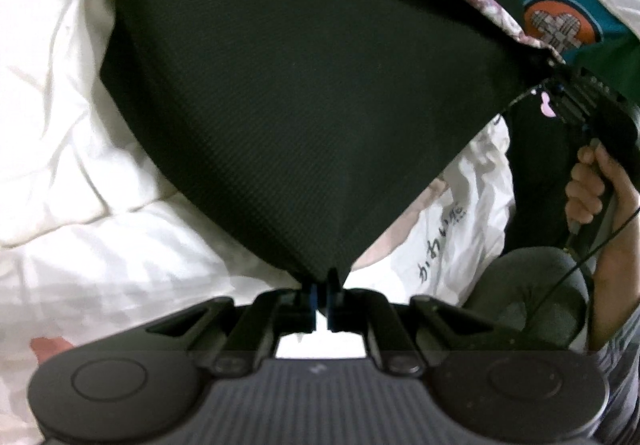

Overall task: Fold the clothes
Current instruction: 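Lift the side stripe with the right tool and fold it over the other stripe, then lower the folded edge onto the shorts and open the right tool, then grasp the black elastic waistband of the shorts with the left tool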

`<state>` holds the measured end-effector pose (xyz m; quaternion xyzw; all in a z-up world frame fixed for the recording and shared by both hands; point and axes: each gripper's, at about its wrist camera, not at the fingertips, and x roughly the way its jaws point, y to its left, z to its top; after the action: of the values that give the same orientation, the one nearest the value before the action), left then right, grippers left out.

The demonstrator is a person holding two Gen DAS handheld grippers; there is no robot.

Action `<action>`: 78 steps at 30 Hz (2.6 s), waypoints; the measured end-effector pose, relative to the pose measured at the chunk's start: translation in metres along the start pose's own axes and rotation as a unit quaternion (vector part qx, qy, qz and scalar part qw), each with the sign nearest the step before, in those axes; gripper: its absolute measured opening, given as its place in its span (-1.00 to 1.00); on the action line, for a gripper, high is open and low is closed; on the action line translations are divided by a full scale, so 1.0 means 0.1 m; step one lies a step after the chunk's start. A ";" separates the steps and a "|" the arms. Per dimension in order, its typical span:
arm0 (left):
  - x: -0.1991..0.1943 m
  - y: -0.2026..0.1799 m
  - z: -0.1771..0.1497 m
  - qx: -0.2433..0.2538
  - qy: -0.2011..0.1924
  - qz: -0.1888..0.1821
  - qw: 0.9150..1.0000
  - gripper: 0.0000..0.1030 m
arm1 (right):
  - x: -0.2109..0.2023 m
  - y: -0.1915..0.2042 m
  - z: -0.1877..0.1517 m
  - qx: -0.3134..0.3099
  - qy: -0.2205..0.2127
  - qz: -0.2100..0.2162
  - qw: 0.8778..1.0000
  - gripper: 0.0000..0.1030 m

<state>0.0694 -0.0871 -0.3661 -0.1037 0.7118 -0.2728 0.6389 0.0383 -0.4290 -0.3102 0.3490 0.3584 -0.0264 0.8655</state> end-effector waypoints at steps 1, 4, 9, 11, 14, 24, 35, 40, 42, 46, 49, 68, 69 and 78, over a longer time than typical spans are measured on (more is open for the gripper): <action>0.00 0.00 0.00 0.001 0.001 0.000 1.000 -0.92 | 0.01 -0.01 0.00 0.001 0.000 -0.001 1.000 -0.94; 0.04 0.00 0.03 0.008 0.006 0.004 1.000 -0.92 | 0.04 -0.04 0.00 0.004 0.004 -0.004 1.000 -0.94; 0.12 -0.02 0.05 0.013 0.013 0.010 1.000 -0.92 | 0.12 -0.11 -0.01 0.018 0.014 -0.009 1.000 -0.94; 0.14 -0.01 0.06 0.015 0.016 0.011 1.000 -0.92 | 0.15 -0.16 -0.02 0.029 0.019 -0.010 0.999 -0.94; 0.17 0.01 0.07 0.006 0.022 0.013 1.000 -0.88 | 0.23 -0.24 -0.04 0.052 0.031 -0.009 0.998 -0.92; -0.06 -0.06 0.11 0.017 -0.009 0.032 0.999 -0.12 | 0.16 -0.24 -0.08 0.048 0.027 -0.039 0.998 -0.31; -0.72 -0.02 0.39 -0.004 -0.125 0.052 0.991 0.01 | -0.04 -0.10 -0.11 0.037 -0.003 -0.044 0.998 -0.29; -0.99 -0.06 0.52 -0.002 -0.164 0.065 0.984 0.04 | -0.15 0.07 -0.07 0.027 -0.006 -0.056 0.998 -0.29; -1.12 -0.09 0.56 0.009 -0.185 0.073 0.980 0.11 | -0.24 0.18 -0.04 0.024 -0.008 -0.052 0.998 -0.29; -1.38 0.03 0.62 0.001 -0.212 0.077 0.974 0.11 | -0.36 0.39 0.03 0.006 -0.014 -0.048 0.999 -0.28; -1.52 0.08 0.67 -0.005 -0.227 0.086 0.970 0.12 | -0.44 0.53 0.08 -0.003 -0.018 -0.041 0.999 -0.28; -1.96 0.71 1.25 -0.059 -0.290 0.080 0.952 0.22 | -0.21 0.95 -0.13 -0.008 0.007 -0.007 1.000 -0.15; -1.95 0.73 1.27 -0.059 -0.290 0.079 0.952 0.22 | -0.19 0.95 -0.15 -0.004 0.007 -0.006 1.000 -0.15; -1.86 1.14 1.40 -0.073 -0.285 0.081 0.952 0.22 | 0.13 1.09 -0.33 0.010 0.029 0.022 0.999 -0.09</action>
<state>0.2580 0.0635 -0.2718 -0.1658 0.5241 -0.1262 0.8257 0.0603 -0.3239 -0.2710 0.3656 0.3752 -0.0012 0.8518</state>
